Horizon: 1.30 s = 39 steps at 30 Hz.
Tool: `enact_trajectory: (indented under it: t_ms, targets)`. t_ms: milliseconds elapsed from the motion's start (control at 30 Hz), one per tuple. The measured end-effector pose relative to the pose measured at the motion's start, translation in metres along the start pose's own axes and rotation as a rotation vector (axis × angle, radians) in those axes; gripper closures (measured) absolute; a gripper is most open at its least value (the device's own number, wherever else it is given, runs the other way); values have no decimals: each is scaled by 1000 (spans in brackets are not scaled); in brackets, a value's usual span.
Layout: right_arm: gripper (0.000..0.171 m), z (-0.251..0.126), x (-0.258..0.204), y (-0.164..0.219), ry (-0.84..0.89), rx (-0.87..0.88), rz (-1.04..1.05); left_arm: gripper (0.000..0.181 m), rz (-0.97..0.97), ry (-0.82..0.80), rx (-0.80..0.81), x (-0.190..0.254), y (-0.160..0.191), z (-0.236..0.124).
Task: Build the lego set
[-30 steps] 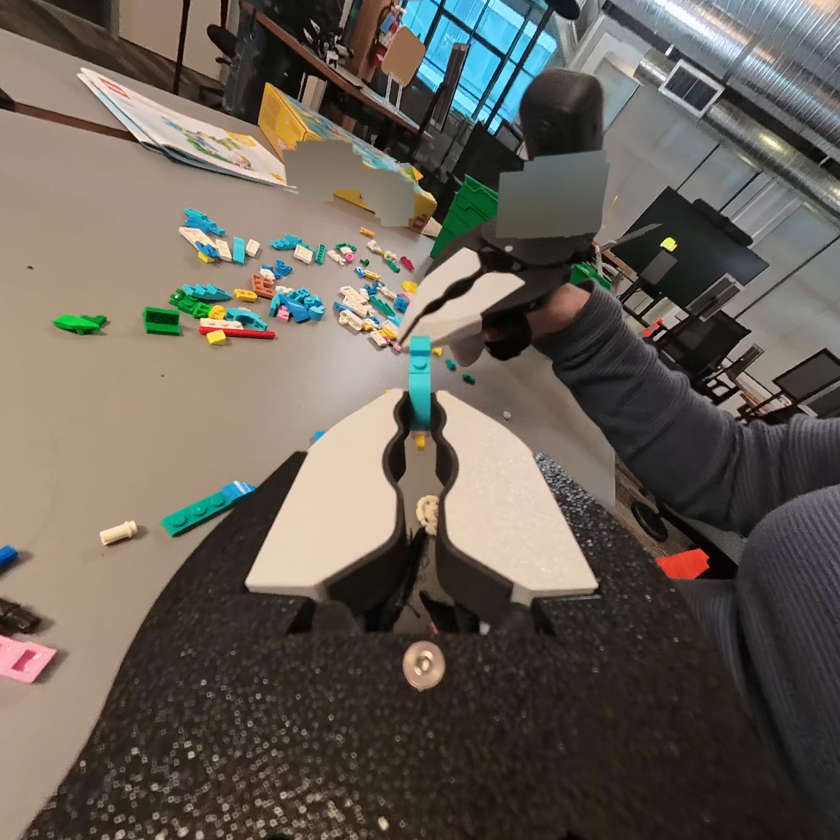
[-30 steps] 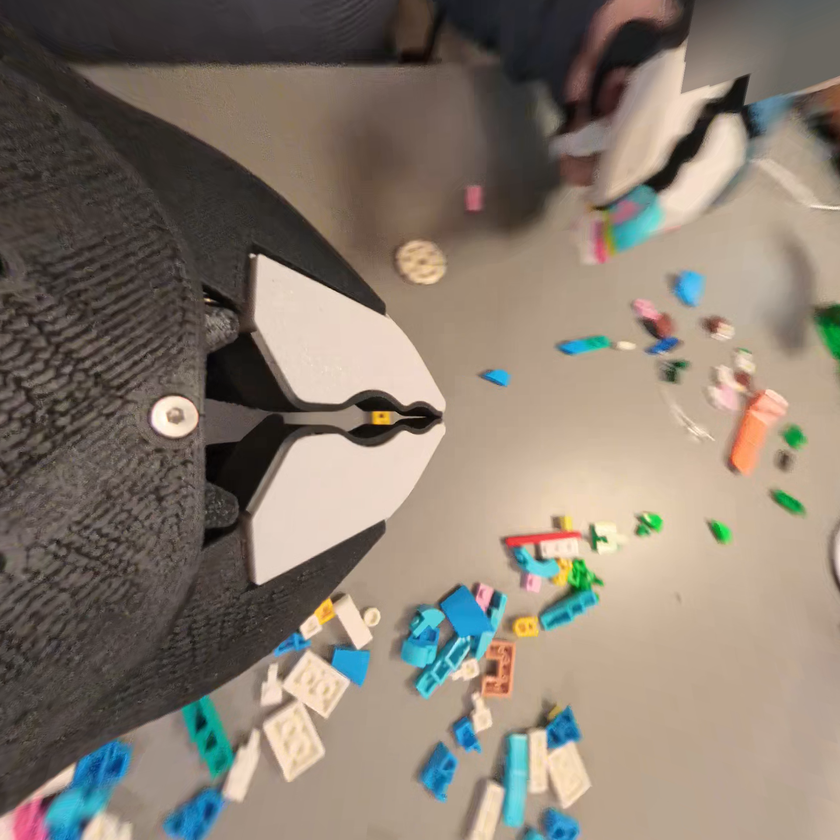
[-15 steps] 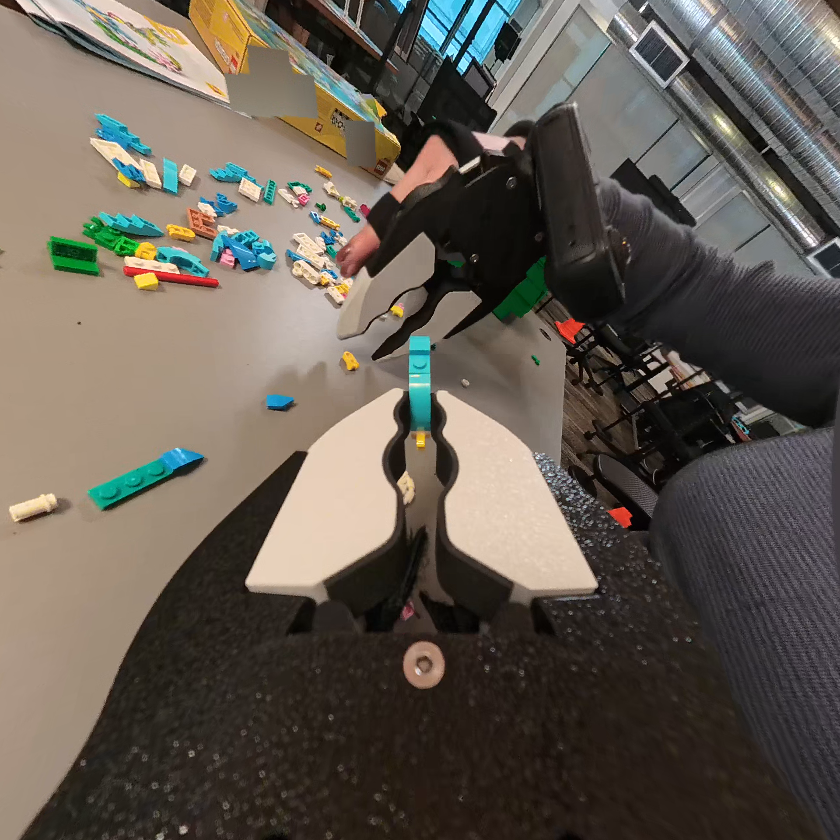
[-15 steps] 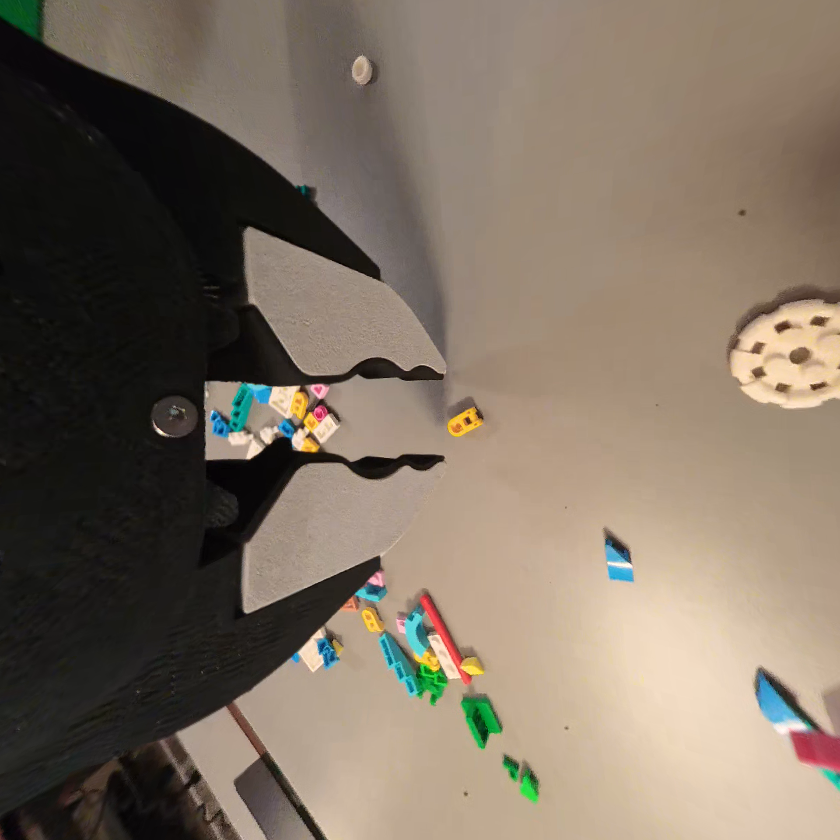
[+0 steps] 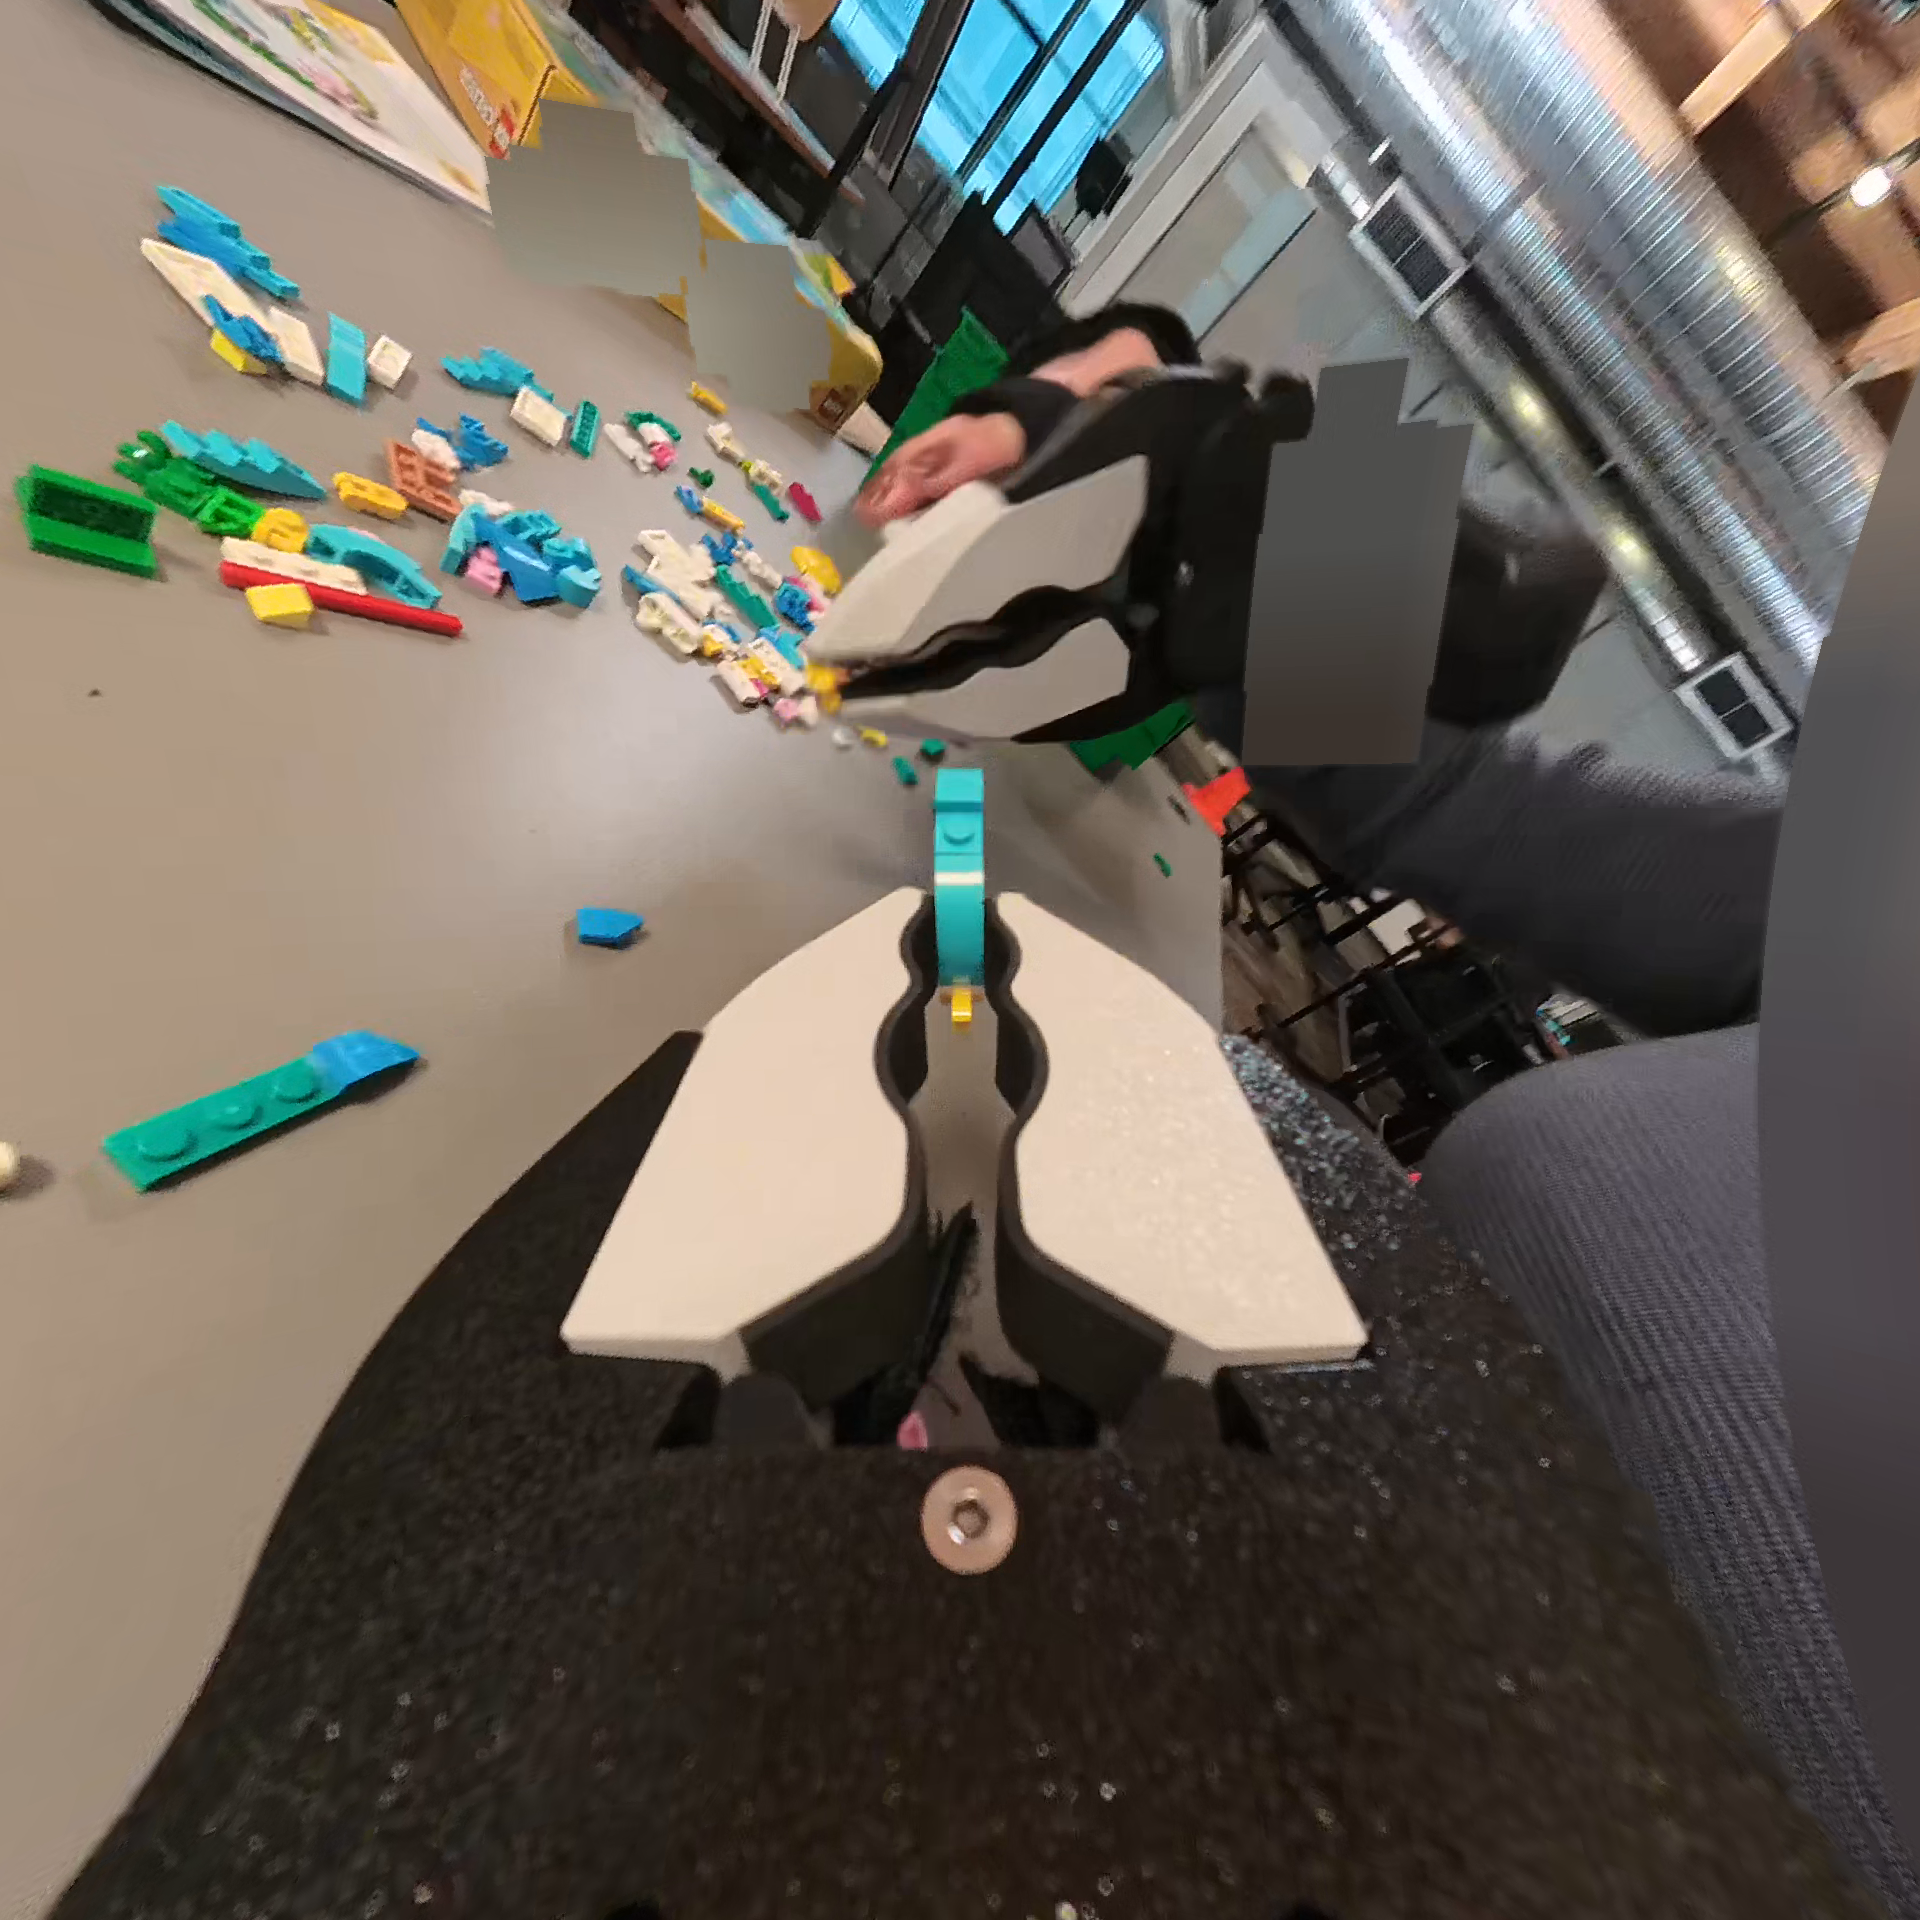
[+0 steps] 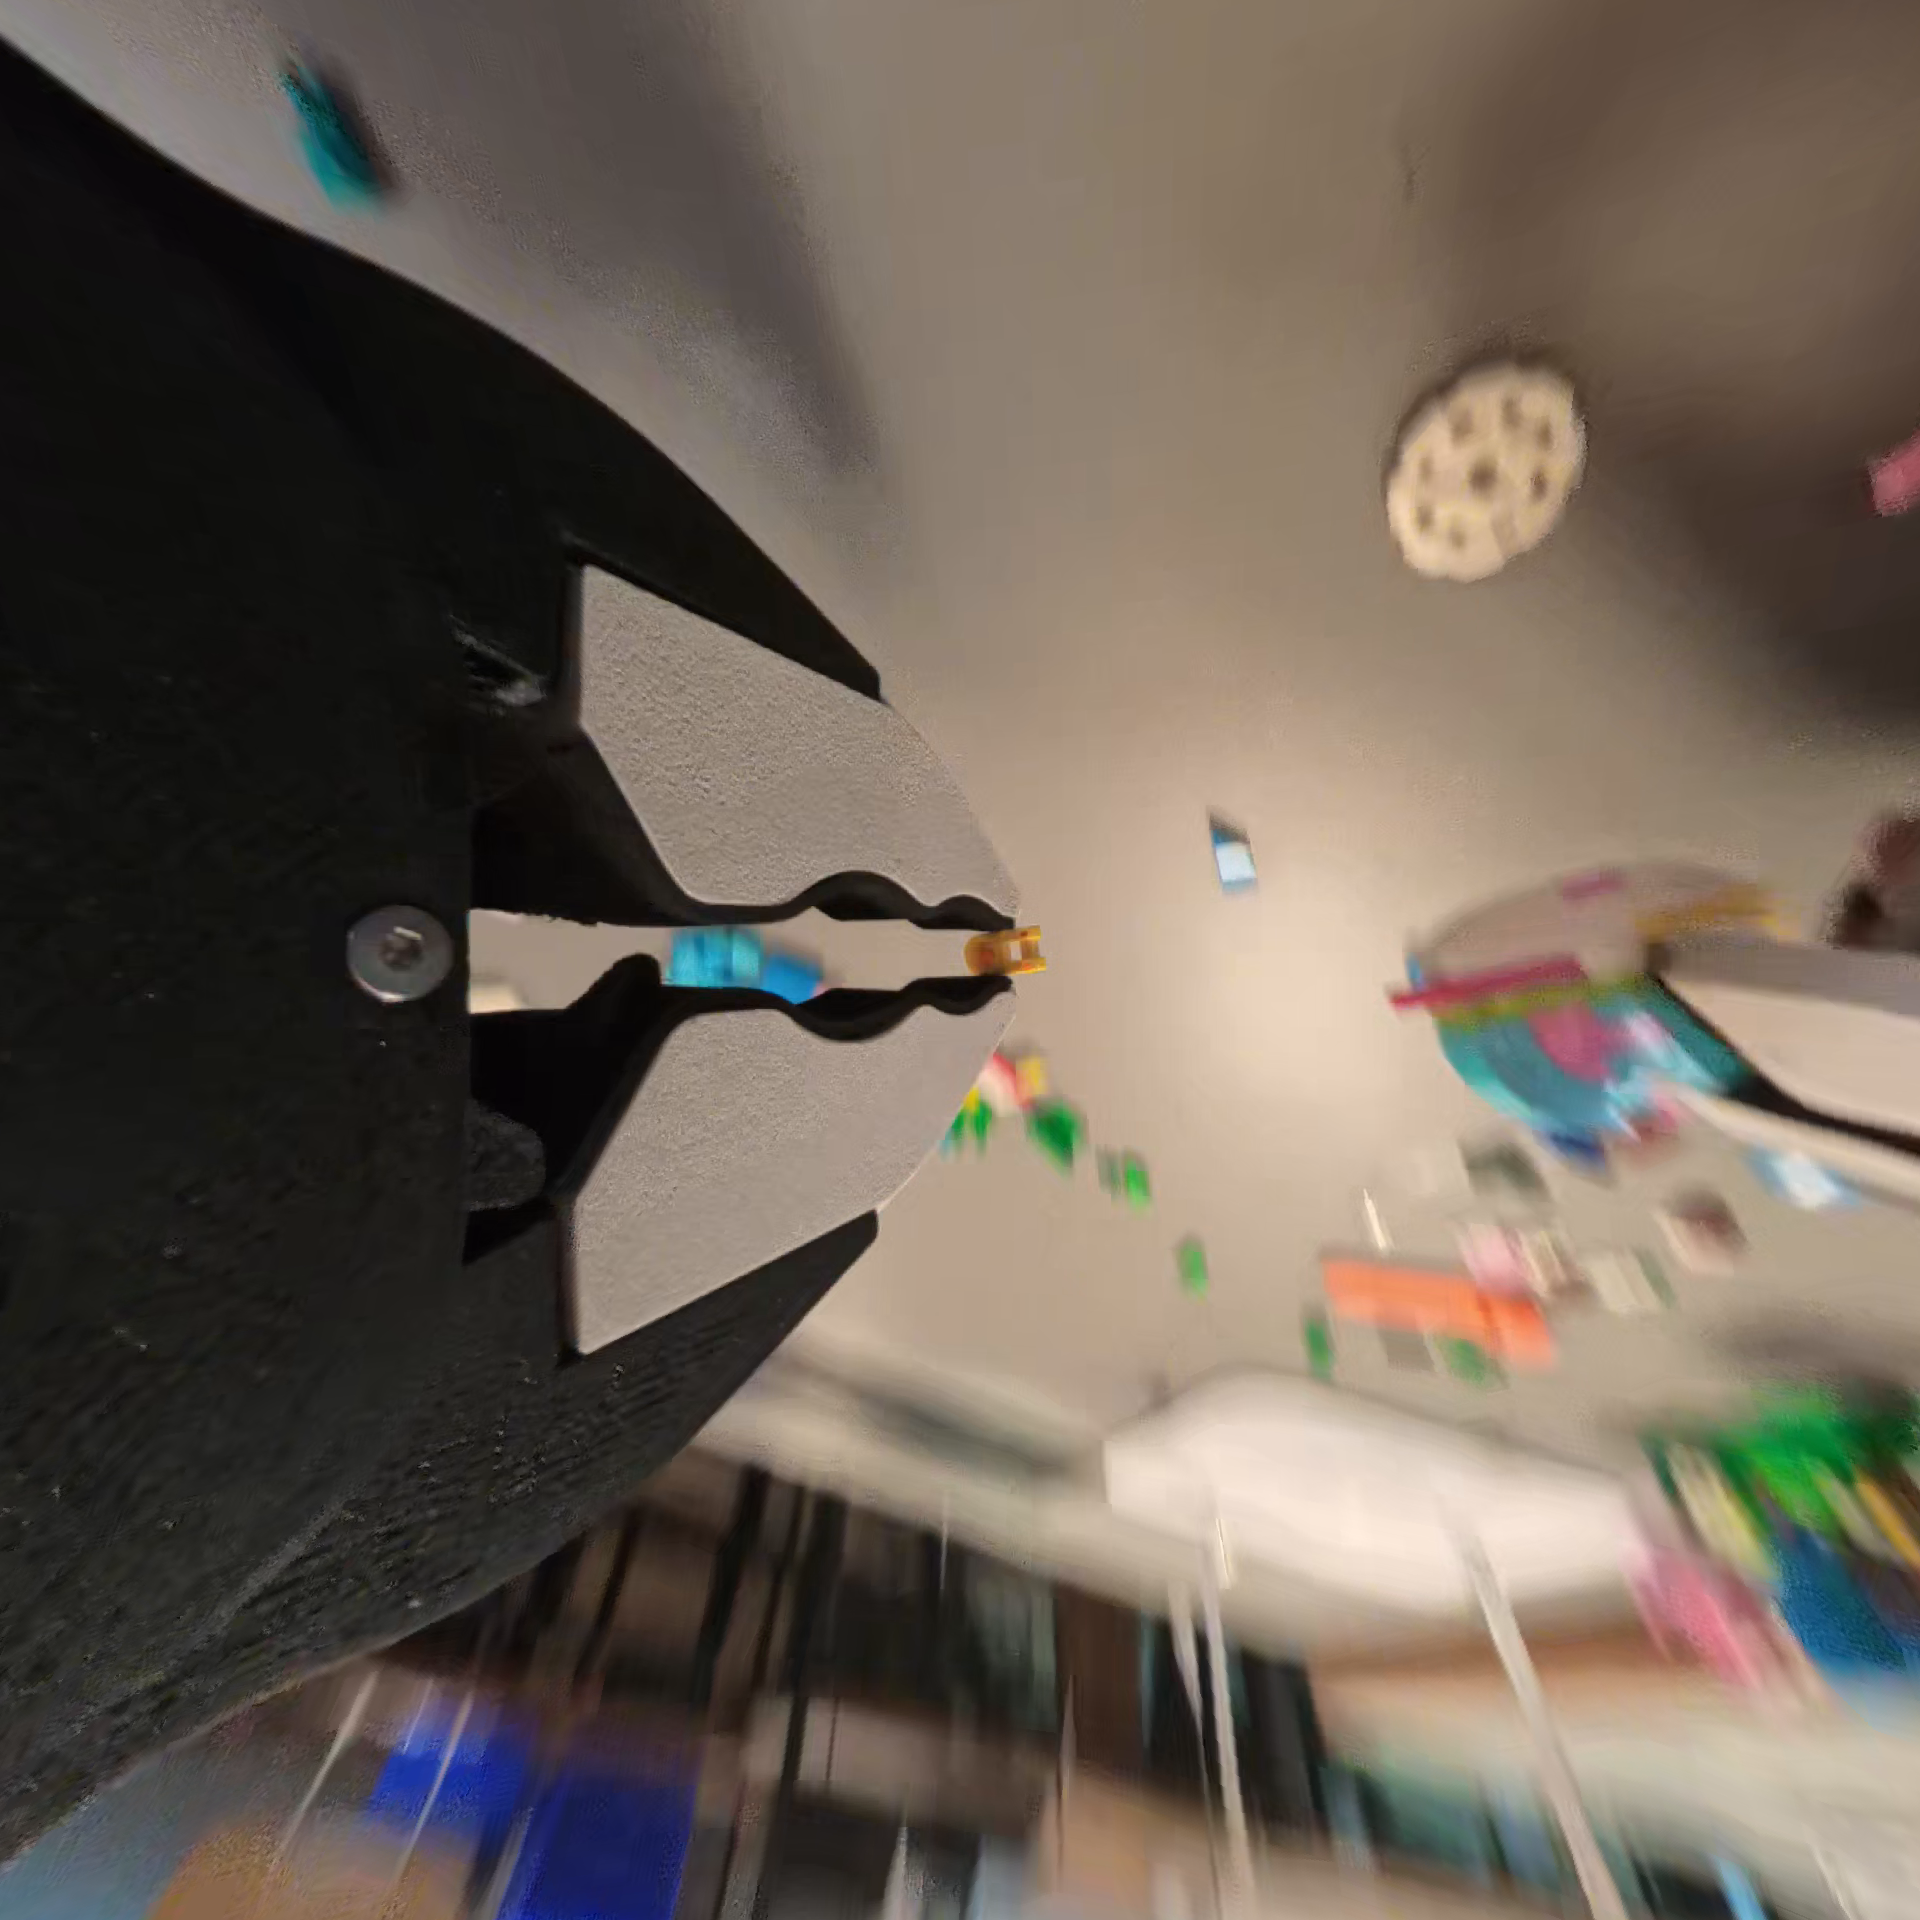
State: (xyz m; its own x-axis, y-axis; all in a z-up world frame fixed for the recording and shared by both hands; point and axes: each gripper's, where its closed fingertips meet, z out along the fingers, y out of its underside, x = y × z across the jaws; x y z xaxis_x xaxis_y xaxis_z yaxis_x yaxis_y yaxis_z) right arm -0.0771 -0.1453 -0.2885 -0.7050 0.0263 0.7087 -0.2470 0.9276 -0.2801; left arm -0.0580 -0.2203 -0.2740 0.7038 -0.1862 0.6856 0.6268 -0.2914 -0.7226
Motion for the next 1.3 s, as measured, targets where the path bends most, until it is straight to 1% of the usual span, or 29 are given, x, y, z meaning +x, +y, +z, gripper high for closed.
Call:
enact_trajectory:
  t_ms: [33, 100, 133, 200, 267, 367, 433, 500, 633, 733, 833, 967, 1133, 1233, 1300]
  targets:
    - [165, -9, 14, -6, 158, 11, -88, 173, -15, 24, 21, 3, -2, 1]
    - [165, -27, 32, -15, 424, -28, -276, 173, -49, 87, 62, 12, -7, 4]
    - [165, -34, 36, -17, 519, -67, -368, 173, -64, 117, 78, 16, -9, 5]
    - [165, -44, 36, -25, 646, -117, -519, 174, -87, 170, 98, 24, -11, 8]
    - [165, -49, 33, -33, 715, -120, -586, 174, -99, 194, 110, 28, -12, 9]
    - [165, -49, 27, -36, 708, -129, -610, 174, -94, 193, 115, 29, -13, 9]
    - [165, -44, 22, -30, 659, -161, -633, 174, -93, 184, 117, 27, -14, 7]
    - [165, -36, 14, -21, 573, -187, -636, 174, -96, 169, 119, 23, -14, 4]
    - [165, -30, 14, -17, 524, -214, -673, 174, -92, 125, 126, 16, -15, -3]
    - [165, -35, 23, -23, 551, -209, -675, 174, -74, 61, 111, 7, -14, -7]
    - [165, -41, 29, -27, 581, -210, -670, 173, -51, -20, 50, -2, -8, -10]
    - [165, -45, 24, -28, 590, -209, -671, 173, -12, -117, -22, -9, 1, -15]
    - [165, -52, 20, -28, 646, -222, -674, 173, -12, -101, -66, -2, 4, -8]
    - [164, -65, 21, -27, 715, -222, -633, 173, -52, -53, -191, 3, 16, 8]
    - [165, -73, 21, -22, 765, -230, -590, 173, -71, -49, -274, 1, 22, 20]
